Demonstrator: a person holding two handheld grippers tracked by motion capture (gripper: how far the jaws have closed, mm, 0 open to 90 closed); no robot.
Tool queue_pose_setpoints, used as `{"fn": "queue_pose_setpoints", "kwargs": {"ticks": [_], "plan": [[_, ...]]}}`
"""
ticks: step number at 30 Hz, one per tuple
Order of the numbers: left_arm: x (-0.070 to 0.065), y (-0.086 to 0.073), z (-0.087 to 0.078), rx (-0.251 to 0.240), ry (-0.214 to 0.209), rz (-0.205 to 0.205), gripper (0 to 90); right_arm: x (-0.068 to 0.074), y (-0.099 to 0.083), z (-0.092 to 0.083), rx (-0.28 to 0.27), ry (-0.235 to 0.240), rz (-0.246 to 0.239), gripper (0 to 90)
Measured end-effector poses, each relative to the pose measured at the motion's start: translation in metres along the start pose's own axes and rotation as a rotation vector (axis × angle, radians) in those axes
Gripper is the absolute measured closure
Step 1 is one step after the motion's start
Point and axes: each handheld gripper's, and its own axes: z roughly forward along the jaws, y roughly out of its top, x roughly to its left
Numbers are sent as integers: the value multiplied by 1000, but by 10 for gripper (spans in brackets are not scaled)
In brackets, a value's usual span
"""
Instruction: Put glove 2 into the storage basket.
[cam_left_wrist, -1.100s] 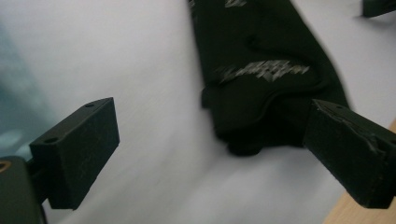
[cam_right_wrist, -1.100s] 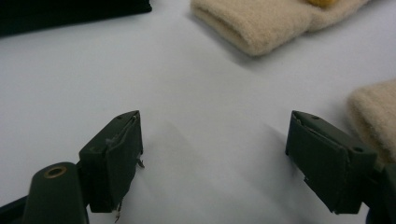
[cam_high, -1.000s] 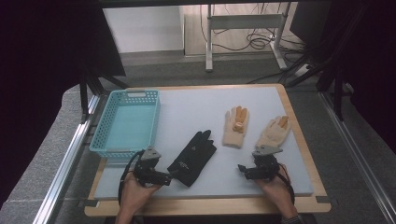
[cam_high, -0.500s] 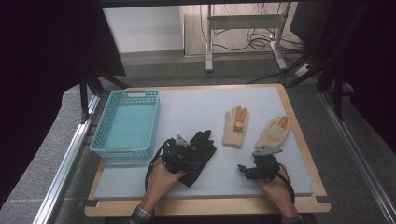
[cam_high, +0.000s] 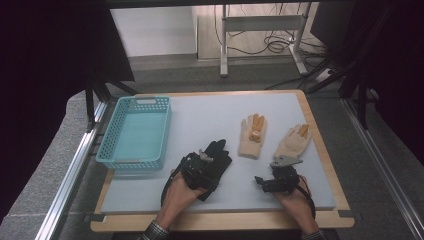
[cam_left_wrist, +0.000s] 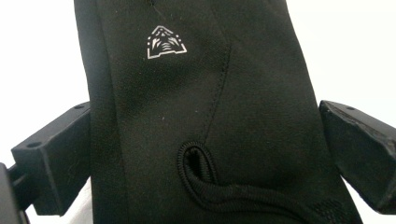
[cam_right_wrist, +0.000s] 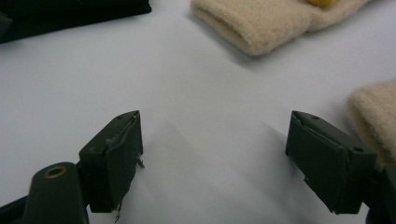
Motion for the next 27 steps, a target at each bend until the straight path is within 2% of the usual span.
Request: {"fn": "queue_pose_setpoints", "kwargs": {"ticks": [2,5,8,9,12,14,16,17,19,20,21,22,23,25,27], "plan": [[2,0,1,9,-15,-16,0,0,0,0,0,0,0,182],[1,2,-2,26,-3,-19,40,0,0,0,0,0,0,182],[-3,2,-3,30,5,-19,74,0,0,0,0,0,-1,182],[-6,2,-4,35,7,-8,78,0,0,0,0,0,-1,182],[-6,1,-5,38,-5,-10,109,0,0,0,0,0,-1,182],[-4,1,-8,29,-6,-10,199,0,0,0,0,-1,-1,182],[-1,0,-15,7,-8,11,346,0,0,0,0,-1,-1,182],[1,-1,-15,-1,-13,7,416,0,0,0,0,-1,-1,182],[6,-3,-16,-21,-37,0,500,0,0,0,0,-1,-1,182],[6,-3,-16,-21,-37,0,530,0,0,0,0,-1,-1,182],[10,-5,-19,-43,-63,-12,570,0,0,0,0,-1,0,182],[10,-5,-19,-43,-63,-12,592,0,0,0,0,-1,0,182],[14,-6,-22,-61,-88,-21,621,0,0,0,0,-1,0,182],[15,-4,-25,-71,-85,-9,676,0,0,0,0,0,0,182],[16,0,-30,-76,-56,2,697,0,0,0,0,0,0,182]]}}
